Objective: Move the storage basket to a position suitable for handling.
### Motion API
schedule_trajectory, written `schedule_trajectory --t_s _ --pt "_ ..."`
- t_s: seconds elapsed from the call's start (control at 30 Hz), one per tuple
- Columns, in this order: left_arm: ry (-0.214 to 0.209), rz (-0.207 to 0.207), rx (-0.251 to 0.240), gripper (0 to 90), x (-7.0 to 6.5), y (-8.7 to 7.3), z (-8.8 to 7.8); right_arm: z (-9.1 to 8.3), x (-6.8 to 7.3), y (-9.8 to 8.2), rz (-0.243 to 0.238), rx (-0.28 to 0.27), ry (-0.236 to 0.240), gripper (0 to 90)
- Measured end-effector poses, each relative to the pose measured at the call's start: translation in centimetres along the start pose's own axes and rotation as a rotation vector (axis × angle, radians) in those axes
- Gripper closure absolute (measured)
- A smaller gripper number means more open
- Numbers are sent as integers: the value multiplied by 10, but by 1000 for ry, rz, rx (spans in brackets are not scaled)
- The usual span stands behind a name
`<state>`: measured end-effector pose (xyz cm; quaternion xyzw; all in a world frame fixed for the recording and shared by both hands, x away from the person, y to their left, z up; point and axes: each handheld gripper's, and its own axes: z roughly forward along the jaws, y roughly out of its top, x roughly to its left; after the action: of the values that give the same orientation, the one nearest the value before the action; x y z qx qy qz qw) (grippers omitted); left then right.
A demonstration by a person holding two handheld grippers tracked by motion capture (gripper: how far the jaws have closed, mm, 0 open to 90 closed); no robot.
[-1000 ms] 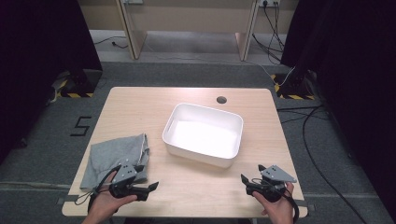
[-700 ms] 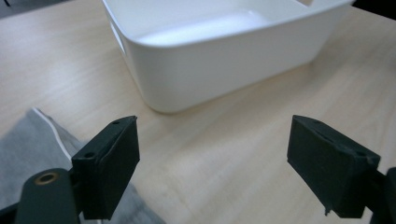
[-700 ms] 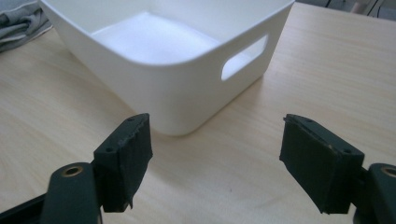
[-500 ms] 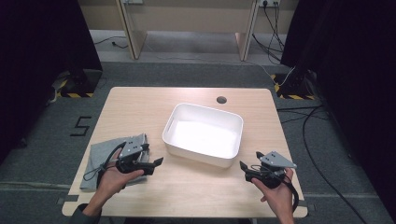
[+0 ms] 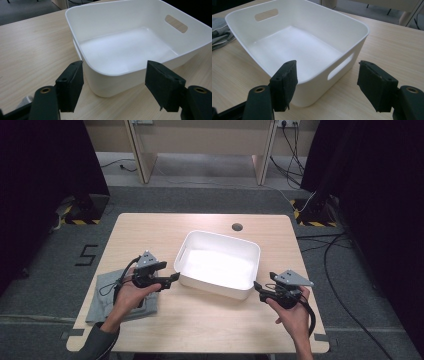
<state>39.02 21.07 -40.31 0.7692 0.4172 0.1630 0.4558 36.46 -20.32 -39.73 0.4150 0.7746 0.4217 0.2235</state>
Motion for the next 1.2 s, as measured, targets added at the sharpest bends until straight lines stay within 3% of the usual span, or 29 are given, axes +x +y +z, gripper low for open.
schedule_trajectory --t_s 0.27,0.47,0.6,0.67,0.87,1.1,1.2 --pt "21 -29 10 355 15 2 19 22 7 2 -6 40 40 359" --pt "7 -36 21 481 21 -5 27 34 4 2 -6 64 43 399" --pt "9 -12 15 551 16 -5 27 41 3 2 -23 88 33 421" --pt "8 -23 1 579 15 -7 28 44 2 2 -29 91 26 435" --pt "33 22 22 581 6 -8 23 49 -7 3 -9 93 30 455" --pt "7 35 43 564 -6 -14 13 58 -13 2 -11 123 17 509" --pt "1 64 40 562 -9 -14 12 61 -14 0 2 113 23 520"
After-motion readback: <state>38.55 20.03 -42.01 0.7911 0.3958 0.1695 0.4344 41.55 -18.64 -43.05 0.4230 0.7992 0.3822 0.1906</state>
